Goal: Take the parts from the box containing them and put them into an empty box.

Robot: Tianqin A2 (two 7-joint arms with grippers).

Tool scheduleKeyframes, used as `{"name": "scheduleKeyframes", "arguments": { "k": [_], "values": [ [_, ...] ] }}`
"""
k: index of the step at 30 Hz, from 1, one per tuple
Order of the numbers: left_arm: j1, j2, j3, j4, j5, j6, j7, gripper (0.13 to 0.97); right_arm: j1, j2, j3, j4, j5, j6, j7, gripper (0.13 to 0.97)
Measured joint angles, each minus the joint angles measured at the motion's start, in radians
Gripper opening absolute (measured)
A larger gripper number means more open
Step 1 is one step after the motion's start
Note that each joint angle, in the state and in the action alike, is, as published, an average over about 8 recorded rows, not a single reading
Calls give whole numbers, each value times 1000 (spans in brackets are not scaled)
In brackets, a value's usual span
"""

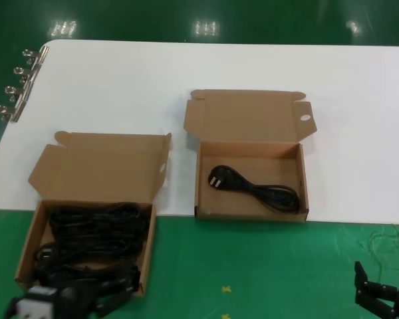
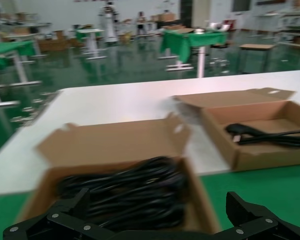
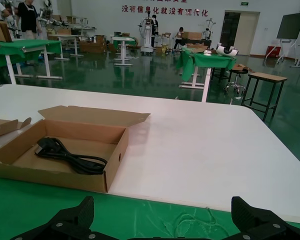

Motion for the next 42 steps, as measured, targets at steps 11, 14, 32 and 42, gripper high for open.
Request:
{"name": "scheduleKeyframes", "arguments": {
  "k": [11,14,32,42],
  "values": [
    [56,-11,-41,-43,-10,-25,-7,966,0,0,0,0,0,0,0,966],
    [59,-11,-43,-45,-10,-26,-7,966,0,0,0,0,0,0,0,966],
    [79,-15,-58,-60,-14,-35,-10,966,0,0,0,0,0,0,0,966],
    [90,-17,-66,-68,-16,-41,-11,966,0,0,0,0,0,0,0,966]
  ]
}}
